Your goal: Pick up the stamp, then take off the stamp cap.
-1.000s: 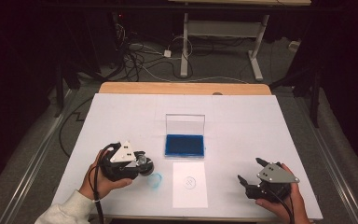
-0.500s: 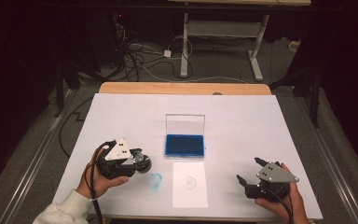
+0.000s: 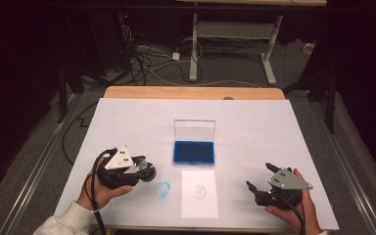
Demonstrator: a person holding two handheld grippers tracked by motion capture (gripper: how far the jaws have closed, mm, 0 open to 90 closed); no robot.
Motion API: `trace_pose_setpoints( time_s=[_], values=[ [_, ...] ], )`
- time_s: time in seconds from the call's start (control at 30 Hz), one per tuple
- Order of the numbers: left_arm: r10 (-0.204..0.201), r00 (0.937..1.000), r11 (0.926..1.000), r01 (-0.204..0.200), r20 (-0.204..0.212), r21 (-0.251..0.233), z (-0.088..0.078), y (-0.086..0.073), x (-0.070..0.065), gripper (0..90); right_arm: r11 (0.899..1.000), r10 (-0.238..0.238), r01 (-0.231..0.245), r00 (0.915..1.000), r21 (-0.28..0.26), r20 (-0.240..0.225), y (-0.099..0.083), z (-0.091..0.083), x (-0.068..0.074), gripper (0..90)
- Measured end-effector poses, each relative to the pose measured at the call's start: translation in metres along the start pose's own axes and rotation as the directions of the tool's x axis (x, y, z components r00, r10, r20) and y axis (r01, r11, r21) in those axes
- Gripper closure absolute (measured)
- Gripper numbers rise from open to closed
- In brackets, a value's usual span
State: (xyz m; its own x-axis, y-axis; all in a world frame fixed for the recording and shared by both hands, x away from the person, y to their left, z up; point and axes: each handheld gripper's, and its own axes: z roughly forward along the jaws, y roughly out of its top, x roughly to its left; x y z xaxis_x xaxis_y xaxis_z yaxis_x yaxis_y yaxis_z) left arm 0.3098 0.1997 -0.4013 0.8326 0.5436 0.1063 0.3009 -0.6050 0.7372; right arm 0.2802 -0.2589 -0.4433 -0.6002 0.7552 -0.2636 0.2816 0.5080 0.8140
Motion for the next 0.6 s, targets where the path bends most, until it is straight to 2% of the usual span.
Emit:
trace_pose_setpoints(
  time_s=[0.2, 0.27, 0.33, 0.37, 0.6],
  values=[
    [0.003, 1.0000, 1.0000, -0.003, 0.004, -0.007, -0.001, 0.002, -0.002, 54.7, 1.000, -0.019, 0.018, 0.9996, -0.008, -0.021, 0.004, 0.005, 0.006, 17.2],
    [0.001, 1.0000, 0.9999, -0.001, 0.007, -0.010, 0.000, 0.003, -0.002, 54.7, 1.000, -0.022, 0.022, 0.9989, -0.008, -0.041, 0.007, 0.008, 0.008, 17.2],
    [0.006, 1.0000, 0.9999, -0.006, 0.002, -0.009, 0.000, 0.004, -0.003, 54.7, 1.000, -0.008, 0.007, 0.9967, -0.020, -0.081, 0.011, 0.011, 0.011, 16.8],
    [0.003, 1.0000, 0.9999, -0.003, 0.006, -0.012, 0.001, 0.005, -0.004, 54.7, 1.000, -0.008, 0.007, 0.9967, -0.020, -0.081, 0.011, 0.011, 0.011, 16.8],
    [0.018, 0.9997, 0.9996, -0.018, 0.016, -0.020, 0.006, 0.016, -0.006, 54.7, 0.997, -0.058, 0.052, 0.9913, -0.057, -0.118, 0.027, 0.016, 0.023, 17.5]
  ],
)
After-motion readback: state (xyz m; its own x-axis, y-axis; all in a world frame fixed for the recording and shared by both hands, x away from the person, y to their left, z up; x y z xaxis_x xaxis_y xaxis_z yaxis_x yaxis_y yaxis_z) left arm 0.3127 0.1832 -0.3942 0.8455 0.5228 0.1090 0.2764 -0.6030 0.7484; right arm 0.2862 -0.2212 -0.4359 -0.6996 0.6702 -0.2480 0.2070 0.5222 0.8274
